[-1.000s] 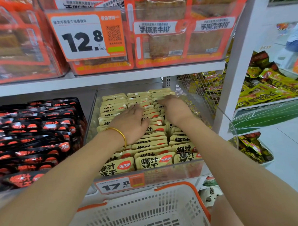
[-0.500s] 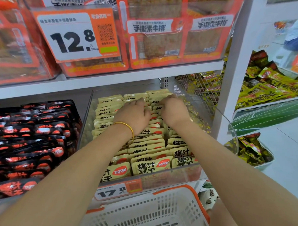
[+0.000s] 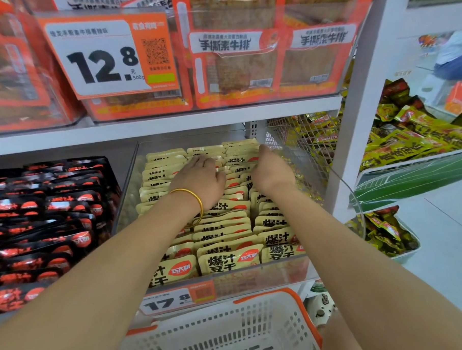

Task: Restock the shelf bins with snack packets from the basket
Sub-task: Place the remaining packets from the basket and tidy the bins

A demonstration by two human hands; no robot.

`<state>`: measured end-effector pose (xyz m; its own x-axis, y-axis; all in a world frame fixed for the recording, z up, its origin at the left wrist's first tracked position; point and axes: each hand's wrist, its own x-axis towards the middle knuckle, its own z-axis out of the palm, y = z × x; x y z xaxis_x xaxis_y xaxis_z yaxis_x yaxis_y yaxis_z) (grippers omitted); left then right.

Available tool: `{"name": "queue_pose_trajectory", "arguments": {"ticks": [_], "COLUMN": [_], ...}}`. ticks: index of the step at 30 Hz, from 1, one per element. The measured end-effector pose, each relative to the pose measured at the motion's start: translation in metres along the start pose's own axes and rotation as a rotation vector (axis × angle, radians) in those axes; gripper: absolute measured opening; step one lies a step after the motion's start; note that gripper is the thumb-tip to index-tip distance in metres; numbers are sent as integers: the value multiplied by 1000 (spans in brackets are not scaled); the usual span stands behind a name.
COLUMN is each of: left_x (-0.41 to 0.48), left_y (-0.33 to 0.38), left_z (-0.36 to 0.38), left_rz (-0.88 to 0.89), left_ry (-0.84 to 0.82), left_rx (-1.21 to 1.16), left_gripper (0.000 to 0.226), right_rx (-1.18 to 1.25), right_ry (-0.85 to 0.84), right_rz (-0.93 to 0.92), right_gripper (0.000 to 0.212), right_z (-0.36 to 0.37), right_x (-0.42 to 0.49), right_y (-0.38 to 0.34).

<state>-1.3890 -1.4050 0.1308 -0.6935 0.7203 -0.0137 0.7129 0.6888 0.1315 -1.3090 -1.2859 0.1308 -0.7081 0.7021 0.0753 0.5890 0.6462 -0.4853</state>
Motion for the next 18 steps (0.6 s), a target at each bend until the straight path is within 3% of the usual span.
{"name": "queue_pose_trajectory", "arguments": {"ticks": [4, 8, 12, 18], "left_x": [-2, -15, -32, -41], "left_y": [-4, 6, 29, 27], "left_z": [-3, -7, 0, 10], "left_rz": [15, 23, 85, 72], "left_ry": [-66, 6, -106, -117], "left_rx": [13, -7, 35, 63], "left_gripper": [59, 58, 57, 56], "right_rx": [155, 192, 231, 317], "right_ry": [-63, -41, -263, -379], "right_rz": [-48, -2, 139, 88], "right_gripper": [47, 41, 62, 78], "right_z": [-15, -50, -44, -42], "right_x": [-1, -16, -44, -55], "right_y": [5, 30, 42, 35]}}
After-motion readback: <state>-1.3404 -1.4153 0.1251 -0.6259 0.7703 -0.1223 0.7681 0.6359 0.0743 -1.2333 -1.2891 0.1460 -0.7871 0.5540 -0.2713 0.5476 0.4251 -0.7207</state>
